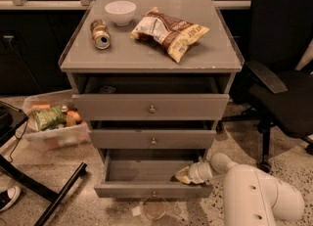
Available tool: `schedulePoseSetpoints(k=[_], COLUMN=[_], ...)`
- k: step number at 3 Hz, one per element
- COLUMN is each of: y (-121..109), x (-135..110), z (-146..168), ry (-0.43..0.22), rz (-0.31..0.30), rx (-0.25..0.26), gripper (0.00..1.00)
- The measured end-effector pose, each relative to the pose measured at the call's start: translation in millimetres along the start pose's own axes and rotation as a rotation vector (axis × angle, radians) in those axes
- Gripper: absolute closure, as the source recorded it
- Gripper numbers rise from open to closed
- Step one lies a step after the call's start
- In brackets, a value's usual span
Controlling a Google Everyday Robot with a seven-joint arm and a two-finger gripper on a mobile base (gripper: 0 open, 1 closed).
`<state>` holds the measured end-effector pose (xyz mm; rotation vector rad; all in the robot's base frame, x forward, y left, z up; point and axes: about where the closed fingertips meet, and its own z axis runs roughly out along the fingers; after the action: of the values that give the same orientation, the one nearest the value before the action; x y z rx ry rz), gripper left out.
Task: Open bottom drawer
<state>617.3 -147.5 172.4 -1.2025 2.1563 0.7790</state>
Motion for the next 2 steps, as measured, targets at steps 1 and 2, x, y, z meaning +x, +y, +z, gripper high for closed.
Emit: schedulePoseSetpoints(k=[1, 2], y=[11, 24], x=[13, 22], z=[-3, -7], ry=[0.031, 0.061], rz=[-0.002, 0.005], rx=[-0.031, -0.065], gripper=[0.35, 0.12])
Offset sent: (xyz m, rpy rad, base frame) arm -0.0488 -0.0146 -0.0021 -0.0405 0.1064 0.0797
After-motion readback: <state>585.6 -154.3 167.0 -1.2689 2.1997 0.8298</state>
